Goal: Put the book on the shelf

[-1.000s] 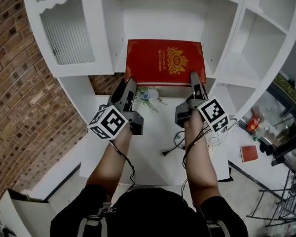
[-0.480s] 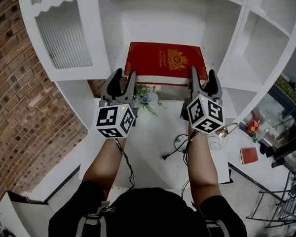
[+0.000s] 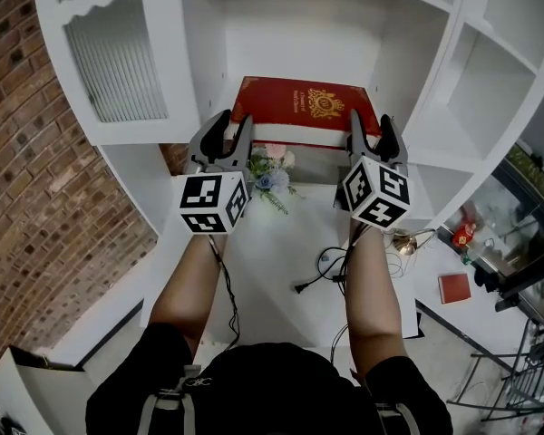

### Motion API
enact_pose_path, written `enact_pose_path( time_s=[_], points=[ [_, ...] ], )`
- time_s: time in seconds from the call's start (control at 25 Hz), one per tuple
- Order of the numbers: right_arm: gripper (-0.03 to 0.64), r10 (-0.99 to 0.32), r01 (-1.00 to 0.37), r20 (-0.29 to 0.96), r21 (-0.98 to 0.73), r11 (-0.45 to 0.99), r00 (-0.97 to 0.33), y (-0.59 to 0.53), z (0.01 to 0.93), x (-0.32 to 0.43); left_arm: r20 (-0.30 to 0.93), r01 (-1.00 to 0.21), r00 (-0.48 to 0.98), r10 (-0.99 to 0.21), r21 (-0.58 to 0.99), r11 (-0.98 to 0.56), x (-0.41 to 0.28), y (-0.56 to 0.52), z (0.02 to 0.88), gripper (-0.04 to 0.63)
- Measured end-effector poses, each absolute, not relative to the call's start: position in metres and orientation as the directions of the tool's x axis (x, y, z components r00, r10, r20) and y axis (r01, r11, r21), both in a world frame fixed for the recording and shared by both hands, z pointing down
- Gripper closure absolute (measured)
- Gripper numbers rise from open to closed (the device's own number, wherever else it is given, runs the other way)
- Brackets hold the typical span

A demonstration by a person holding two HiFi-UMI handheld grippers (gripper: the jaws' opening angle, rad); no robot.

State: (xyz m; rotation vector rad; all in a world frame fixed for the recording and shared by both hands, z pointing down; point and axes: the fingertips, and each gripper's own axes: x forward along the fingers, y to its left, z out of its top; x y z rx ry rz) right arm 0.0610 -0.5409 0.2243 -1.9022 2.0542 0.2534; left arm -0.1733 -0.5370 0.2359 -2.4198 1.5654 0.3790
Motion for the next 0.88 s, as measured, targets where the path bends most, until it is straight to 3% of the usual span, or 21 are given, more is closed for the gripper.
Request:
enact_pose_path(
  time_s=[0.24, 0.68, 0.88],
  points=[
    [0.339, -0.942, -0.992, -0.334, -0.11, 0.058, -0.018, -0.555, 0.225, 0.064, -0.279, -0.921, 0.383, -0.88, -0.048, -0.386, -0.17, -0.559, 0.235, 0.443],
    [0.339, -0.962, -0.992, -0.273, -0.118, 0.047, -0.013, -0.561, 0.225, 0.065, -0.282, -0.936, 0.35, -0.893, -0.072, -0.344, -0.17, -0.558, 0.233, 0.445],
    [0.341, -0.964, -0.998, -0.267, -0.056, 0.032, -0.016, -0.543, 0.218, 0.061, -0.259, -0.95, 0.298, -0.919, -0.169, -0.261, -0.177, -0.543, 0.229, 0.442]
  ],
)
